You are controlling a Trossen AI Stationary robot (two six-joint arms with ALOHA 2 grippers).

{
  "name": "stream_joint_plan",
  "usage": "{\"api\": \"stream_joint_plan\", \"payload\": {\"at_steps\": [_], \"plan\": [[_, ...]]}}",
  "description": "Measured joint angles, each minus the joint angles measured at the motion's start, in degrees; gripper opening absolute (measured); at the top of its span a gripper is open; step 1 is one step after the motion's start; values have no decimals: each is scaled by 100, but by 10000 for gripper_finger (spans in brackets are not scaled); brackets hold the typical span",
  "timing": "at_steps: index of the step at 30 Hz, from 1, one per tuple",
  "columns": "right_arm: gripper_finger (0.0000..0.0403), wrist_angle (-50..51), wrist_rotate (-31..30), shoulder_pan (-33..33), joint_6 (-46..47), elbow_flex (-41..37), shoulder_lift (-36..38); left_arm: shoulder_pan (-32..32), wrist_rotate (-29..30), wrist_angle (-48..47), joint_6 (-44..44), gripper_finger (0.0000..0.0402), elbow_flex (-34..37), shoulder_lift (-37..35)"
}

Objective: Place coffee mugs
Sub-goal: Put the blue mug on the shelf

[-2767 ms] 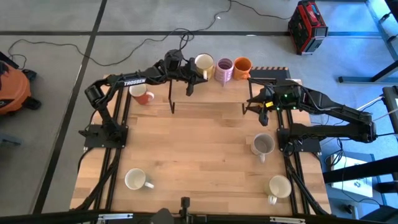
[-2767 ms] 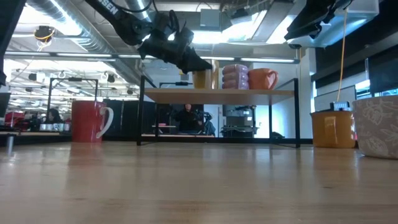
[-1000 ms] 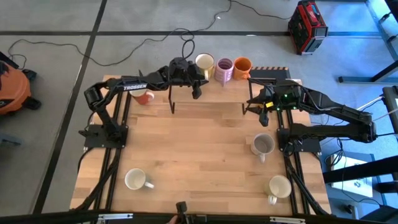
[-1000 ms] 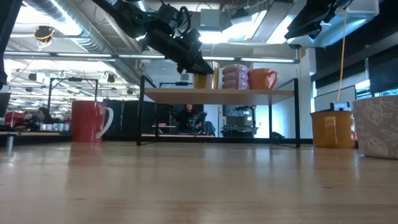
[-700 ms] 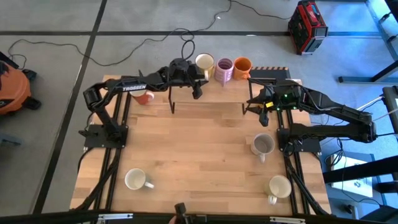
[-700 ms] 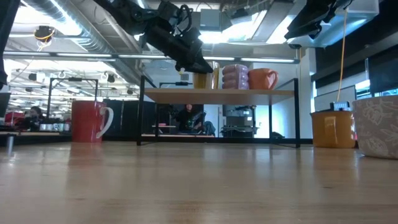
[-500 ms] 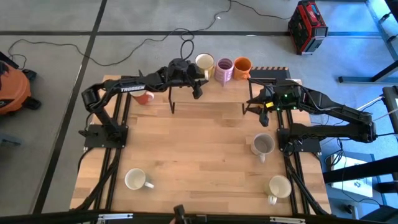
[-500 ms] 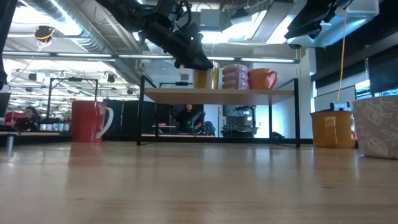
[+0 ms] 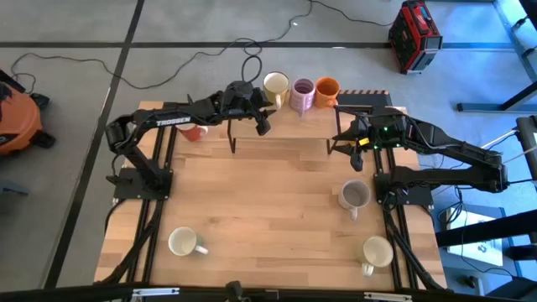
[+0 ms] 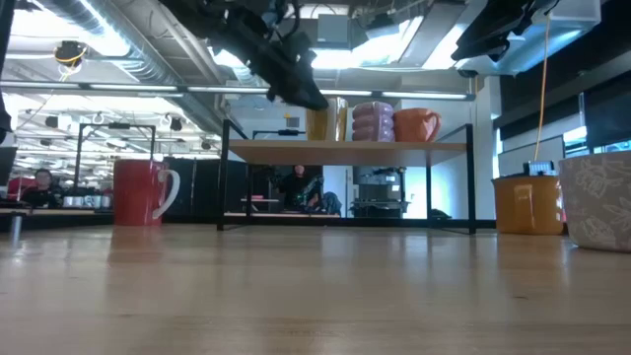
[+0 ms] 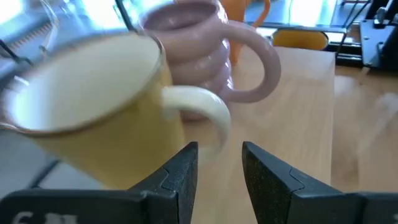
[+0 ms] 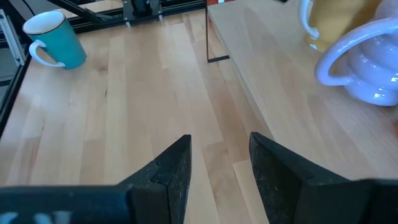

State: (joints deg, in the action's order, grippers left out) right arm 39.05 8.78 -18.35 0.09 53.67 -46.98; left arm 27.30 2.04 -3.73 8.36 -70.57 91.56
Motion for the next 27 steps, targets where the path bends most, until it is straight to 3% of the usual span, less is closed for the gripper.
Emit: {"api": "stream_joint_plan", "payload": {"at_steps": [10,17,22,27], "plan": [[152,1,-12,-2,2,2,0,-458,23,-852,-364,120,0,-1030],[152,-157,40,0,251,2,0,-1347,-172,-1247,-1337,120,-3,-1733],[152,-407,640,2,401,2,-18,-2040,-162,-1917,-2202,120,-9,-1861],[152,-628,755,281,741,7,-133,-2786,28,-2769,-2578,116,-4,-1898]]}}
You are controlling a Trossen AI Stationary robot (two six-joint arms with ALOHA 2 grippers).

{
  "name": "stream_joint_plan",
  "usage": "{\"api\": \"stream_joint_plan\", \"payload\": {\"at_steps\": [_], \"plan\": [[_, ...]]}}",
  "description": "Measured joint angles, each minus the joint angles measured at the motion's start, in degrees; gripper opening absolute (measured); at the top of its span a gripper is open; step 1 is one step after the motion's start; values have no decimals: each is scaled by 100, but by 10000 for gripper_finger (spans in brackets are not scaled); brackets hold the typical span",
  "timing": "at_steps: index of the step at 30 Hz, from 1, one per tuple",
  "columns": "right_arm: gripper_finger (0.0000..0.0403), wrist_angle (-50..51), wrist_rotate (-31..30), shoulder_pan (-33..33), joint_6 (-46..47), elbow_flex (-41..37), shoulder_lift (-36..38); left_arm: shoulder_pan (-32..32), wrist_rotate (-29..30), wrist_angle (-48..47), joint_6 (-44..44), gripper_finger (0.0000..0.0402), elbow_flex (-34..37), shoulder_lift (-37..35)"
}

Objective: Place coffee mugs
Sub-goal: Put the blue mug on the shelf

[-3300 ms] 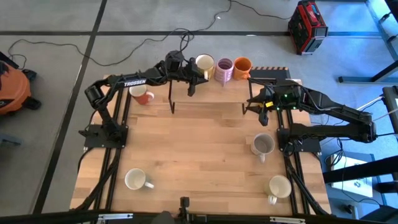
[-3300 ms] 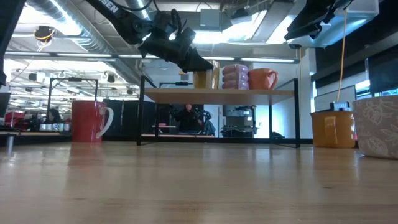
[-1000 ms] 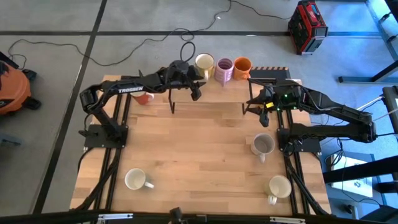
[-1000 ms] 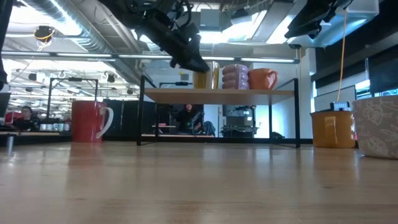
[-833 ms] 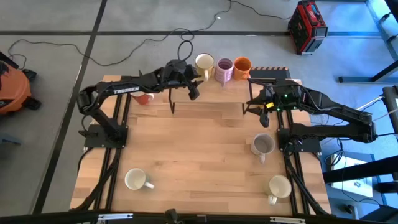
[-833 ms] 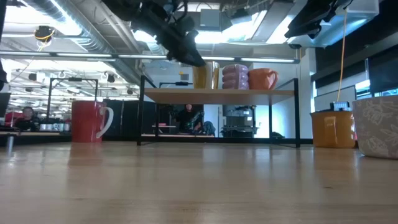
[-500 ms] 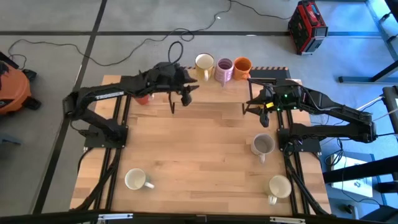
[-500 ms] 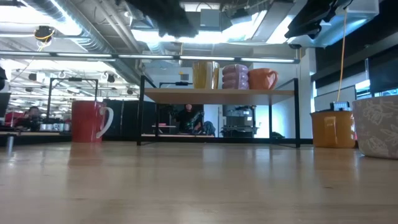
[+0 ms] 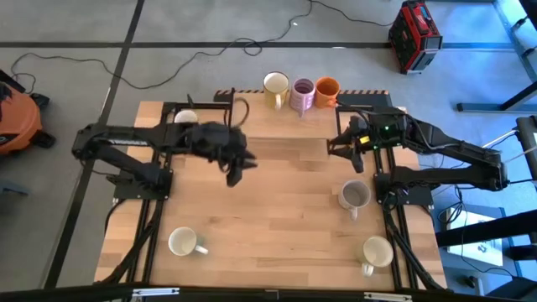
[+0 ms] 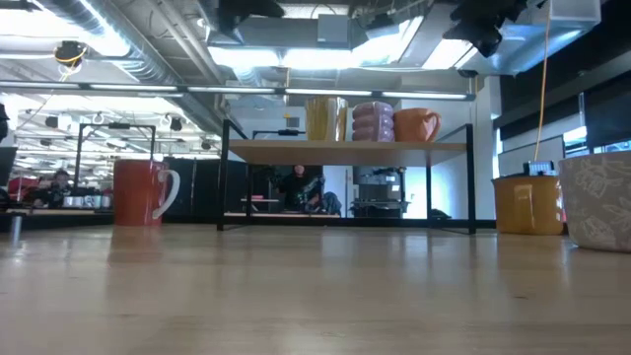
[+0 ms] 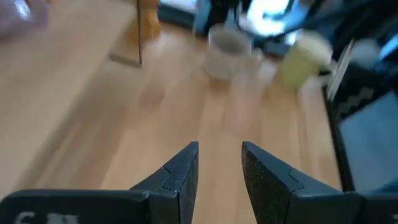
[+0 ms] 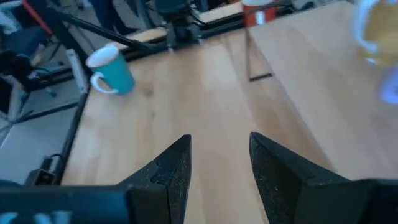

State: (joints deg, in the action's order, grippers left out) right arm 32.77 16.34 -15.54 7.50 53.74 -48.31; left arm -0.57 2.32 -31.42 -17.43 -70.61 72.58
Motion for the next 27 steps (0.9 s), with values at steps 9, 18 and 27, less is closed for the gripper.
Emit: {"api": "stream_joint_plan", "payload": {"at_steps": [9,18,27], "plan": [[152,-657,-1075,1435,803,2,-839,-1029,244,-1408,-325,115,4,-276],[152,-1195,-1685,2338,1612,360,-1891,-2530,-79,-2036,-1314,115,4,-867],[152,-1236,-2024,3078,2103,702,-2636,-3756,-340,-2347,-2294,115,4,-605]]}}
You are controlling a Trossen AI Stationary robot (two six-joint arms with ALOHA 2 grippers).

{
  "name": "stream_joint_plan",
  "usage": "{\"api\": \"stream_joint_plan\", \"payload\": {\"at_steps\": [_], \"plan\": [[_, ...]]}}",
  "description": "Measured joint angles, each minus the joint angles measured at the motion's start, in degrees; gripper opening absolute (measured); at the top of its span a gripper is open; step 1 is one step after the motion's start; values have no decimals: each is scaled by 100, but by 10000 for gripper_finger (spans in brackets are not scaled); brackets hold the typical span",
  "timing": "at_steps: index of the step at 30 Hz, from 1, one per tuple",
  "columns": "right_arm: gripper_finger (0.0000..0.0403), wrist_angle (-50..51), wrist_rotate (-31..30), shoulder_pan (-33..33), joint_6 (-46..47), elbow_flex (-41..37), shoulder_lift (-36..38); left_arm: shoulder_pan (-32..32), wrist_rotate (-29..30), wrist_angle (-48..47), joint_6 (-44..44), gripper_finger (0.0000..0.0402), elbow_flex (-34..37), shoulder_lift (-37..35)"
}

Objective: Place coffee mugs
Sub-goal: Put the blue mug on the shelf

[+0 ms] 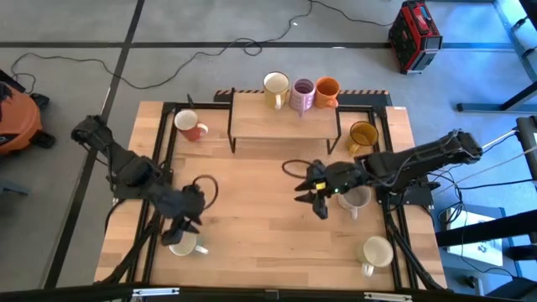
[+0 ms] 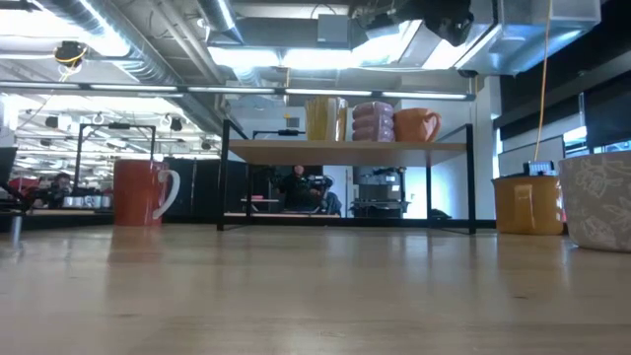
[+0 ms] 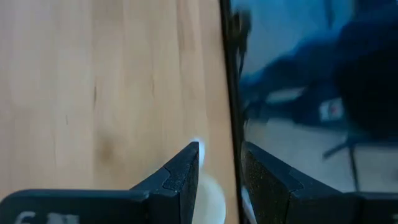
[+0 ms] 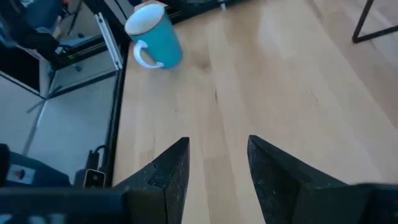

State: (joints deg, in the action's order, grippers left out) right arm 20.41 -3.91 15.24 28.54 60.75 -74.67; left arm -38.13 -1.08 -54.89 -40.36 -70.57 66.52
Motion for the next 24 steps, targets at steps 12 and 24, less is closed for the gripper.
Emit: {"api": "stream_joint_plan", "payload": {"at_steps": [12,24], "plan": [[152,37,-216,276,245,0,-489,-882,580,-1560,-140,115,34,825],[152,45,-216,276,273,0,-503,-829,362,-1051,-107,115,909,1141]]}}
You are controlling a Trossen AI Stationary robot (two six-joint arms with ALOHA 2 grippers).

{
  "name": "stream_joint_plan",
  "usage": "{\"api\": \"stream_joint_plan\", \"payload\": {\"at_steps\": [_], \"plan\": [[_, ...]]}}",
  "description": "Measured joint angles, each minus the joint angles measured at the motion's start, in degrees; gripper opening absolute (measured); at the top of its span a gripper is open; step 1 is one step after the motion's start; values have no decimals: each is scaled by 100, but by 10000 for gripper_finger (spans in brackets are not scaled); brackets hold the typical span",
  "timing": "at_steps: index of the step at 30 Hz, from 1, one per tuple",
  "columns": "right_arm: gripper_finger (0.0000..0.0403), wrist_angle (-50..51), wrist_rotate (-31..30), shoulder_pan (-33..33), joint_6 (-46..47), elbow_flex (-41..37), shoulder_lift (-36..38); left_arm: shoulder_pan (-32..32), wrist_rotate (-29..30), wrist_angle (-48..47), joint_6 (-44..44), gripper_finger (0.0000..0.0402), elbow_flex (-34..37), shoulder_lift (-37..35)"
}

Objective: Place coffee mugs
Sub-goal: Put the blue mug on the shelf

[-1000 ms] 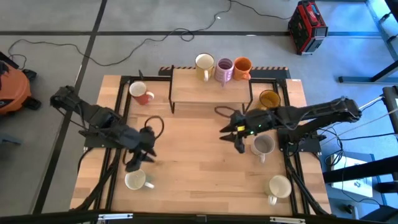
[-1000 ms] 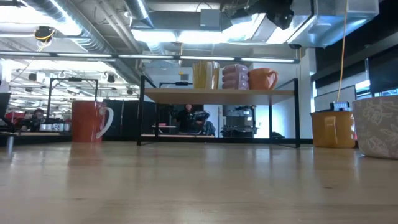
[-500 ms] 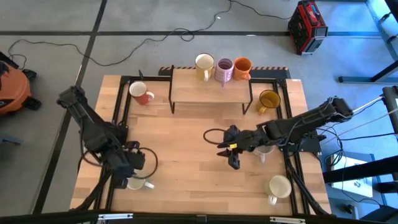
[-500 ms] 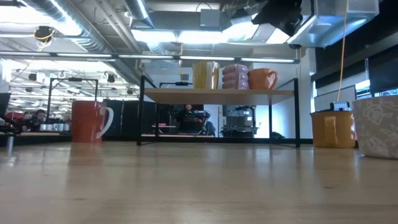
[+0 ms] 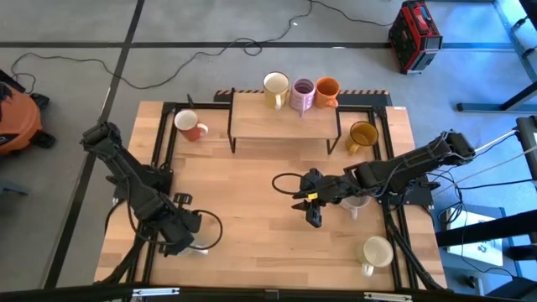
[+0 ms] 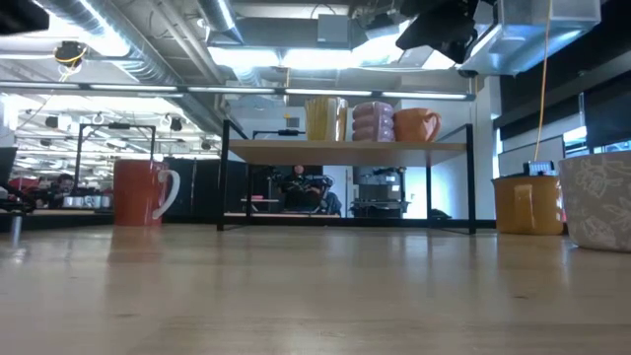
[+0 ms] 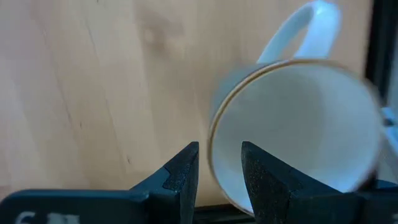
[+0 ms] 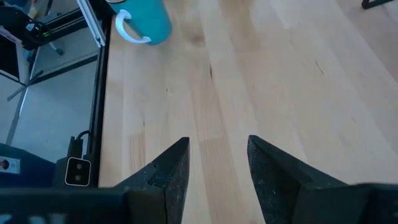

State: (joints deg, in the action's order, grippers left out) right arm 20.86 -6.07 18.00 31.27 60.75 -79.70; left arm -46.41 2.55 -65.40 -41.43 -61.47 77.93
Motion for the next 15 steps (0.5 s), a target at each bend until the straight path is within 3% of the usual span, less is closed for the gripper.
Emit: {"api": "stream_joint_plan", "payload": {"at_steps": [9,15], "plan": [[152,-17,-138,0,2,0,0,171,-62,745,191,111,880,2],[152,-16,-149,0,2,0,2,488,-99,964,1174,35,1023,9]]}}
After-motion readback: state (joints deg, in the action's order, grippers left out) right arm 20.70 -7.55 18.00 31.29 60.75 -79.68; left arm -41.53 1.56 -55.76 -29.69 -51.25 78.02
